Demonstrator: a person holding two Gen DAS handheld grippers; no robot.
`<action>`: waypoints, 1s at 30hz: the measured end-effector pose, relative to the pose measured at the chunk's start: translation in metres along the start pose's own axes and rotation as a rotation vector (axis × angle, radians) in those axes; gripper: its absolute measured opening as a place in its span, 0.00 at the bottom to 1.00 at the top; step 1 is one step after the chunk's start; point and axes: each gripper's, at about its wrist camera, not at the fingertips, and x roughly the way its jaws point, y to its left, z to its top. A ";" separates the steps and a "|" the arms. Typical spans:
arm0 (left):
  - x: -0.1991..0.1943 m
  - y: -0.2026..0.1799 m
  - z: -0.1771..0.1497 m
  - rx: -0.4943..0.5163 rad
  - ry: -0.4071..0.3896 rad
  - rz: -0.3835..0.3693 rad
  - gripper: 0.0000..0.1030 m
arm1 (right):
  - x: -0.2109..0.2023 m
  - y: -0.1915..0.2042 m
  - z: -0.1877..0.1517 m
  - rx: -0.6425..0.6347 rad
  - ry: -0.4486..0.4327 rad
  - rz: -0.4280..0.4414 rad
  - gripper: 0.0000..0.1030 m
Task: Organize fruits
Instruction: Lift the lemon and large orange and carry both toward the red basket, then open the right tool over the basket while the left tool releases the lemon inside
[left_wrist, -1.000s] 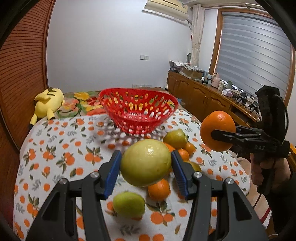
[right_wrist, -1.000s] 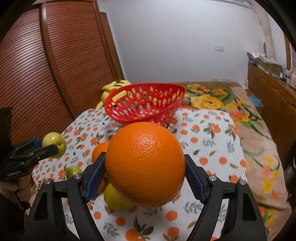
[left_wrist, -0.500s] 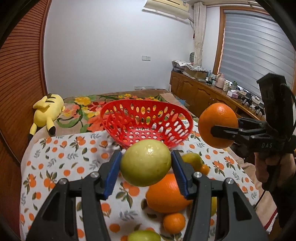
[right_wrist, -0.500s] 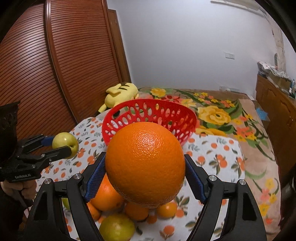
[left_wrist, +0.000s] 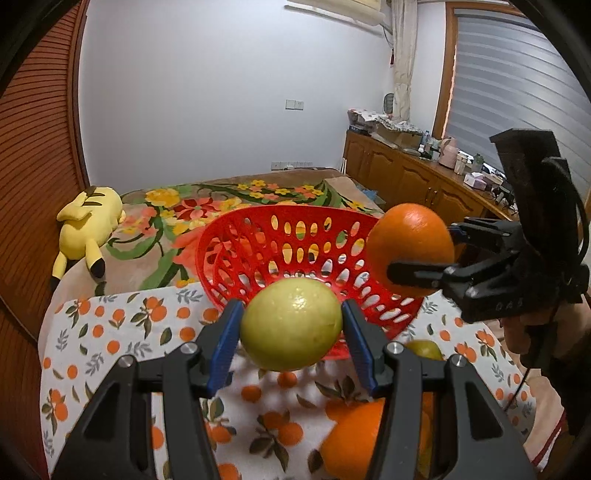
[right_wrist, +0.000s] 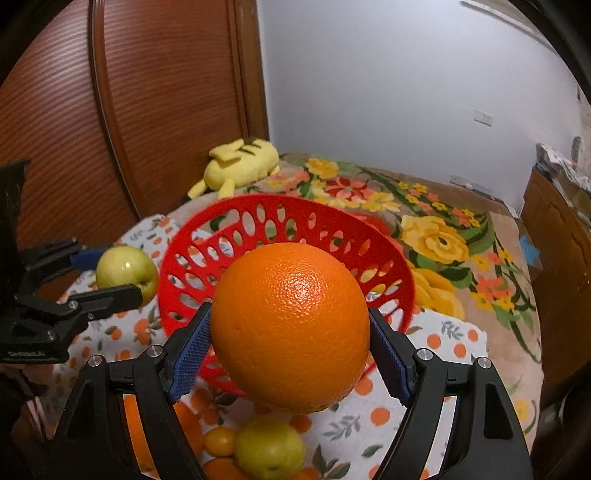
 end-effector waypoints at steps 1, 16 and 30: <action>0.003 0.000 0.001 0.002 0.004 0.000 0.52 | 0.005 -0.001 0.001 -0.008 0.011 0.000 0.80; 0.042 0.009 0.008 0.016 0.055 -0.005 0.52 | 0.054 0.008 0.000 -0.134 0.159 -0.017 0.80; 0.055 0.007 0.007 0.030 0.086 0.006 0.52 | 0.071 0.011 -0.005 -0.162 0.229 -0.046 0.80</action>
